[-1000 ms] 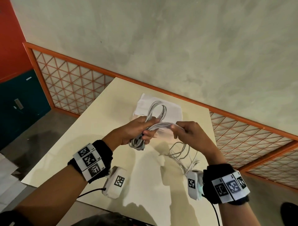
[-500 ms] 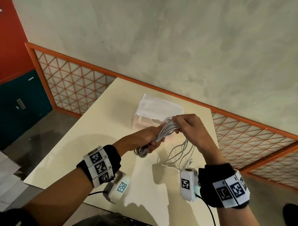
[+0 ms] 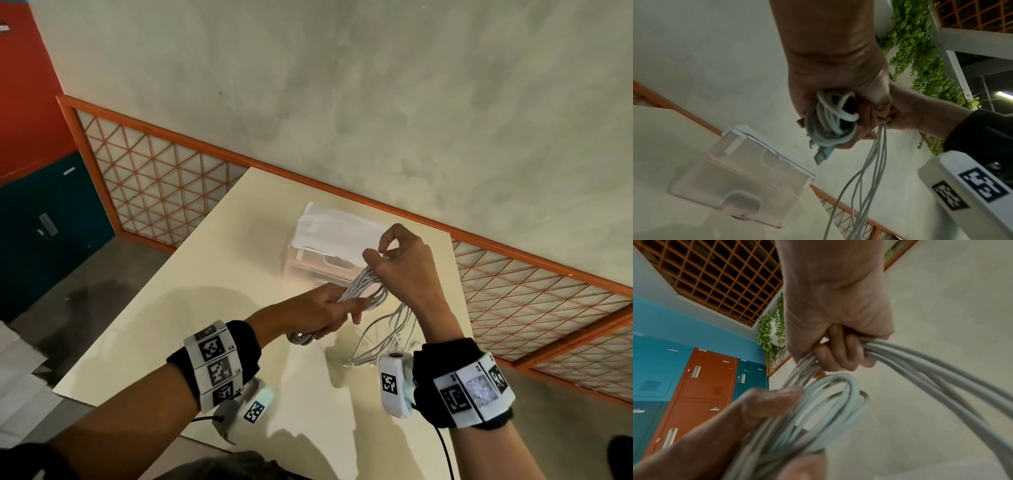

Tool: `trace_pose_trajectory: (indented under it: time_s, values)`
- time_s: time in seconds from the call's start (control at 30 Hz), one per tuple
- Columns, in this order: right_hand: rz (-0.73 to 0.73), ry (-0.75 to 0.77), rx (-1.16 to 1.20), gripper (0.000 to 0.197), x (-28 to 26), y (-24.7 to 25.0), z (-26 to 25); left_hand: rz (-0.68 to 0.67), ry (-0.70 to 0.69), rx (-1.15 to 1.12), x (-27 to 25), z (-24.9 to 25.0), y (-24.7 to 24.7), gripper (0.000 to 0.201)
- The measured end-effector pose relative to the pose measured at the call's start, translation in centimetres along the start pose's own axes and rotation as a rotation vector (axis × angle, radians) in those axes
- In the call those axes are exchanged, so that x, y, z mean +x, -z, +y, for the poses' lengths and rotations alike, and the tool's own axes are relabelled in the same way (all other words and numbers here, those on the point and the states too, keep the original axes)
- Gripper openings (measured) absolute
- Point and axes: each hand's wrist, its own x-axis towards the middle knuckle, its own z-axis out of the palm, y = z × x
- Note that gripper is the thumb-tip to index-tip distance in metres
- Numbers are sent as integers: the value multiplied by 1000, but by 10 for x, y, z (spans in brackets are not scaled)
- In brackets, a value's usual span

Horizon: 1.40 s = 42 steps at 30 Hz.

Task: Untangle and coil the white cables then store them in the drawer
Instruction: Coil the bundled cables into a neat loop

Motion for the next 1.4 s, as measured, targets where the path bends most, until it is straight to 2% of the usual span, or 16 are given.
trace_pose_trajectory:
  time_s: [0.07,0.13,0.2,0.23,0.33,0.43,0.57,0.67,0.8,0.97,1.1,1.13,1.2,1.3,1.4]
  values:
    - [-32,41,-39,16,3,1,4,1,13,-47,0,-1,-2,37]
    - [-94,32,-68,38,6,2,10,23,19,-106,0,0,0,38]
    - [-185,-15,37,60,7,4,20,63,8,-158,-1,2,7,39]
    - [-229,-34,147,61,4,4,26,89,0,-181,-2,3,12,39]
    - [-257,23,417,45,-10,-4,42,154,-23,-275,-4,4,24,39]
    - [-177,103,480,26,-22,-27,42,219,-48,-345,-2,-1,27,39]
    - [-78,19,507,27,-28,-51,28,242,-88,-330,7,-9,21,36]
    - [-83,-98,528,41,-27,-58,26,243,-122,-303,12,-10,16,38]
    - [-125,-269,540,73,-25,-63,27,272,-128,-284,17,-14,16,34]
    - [-283,-296,654,81,-19,-54,19,258,-139,-287,18,-16,18,21]
    - [-334,-330,492,105,-14,-54,17,219,-130,-287,18,-17,19,24]
    - [-360,-323,473,104,-15,-54,17,212,-124,-313,19,-18,20,26]
    - [-407,-292,486,90,-18,-52,13,193,-116,-354,20,-16,23,32]
    - [-481,-262,514,72,-23,-41,3,179,-113,-361,19,-12,25,26]
    - [-496,-246,553,70,-27,-43,4,234,-109,-339,19,-7,26,31]
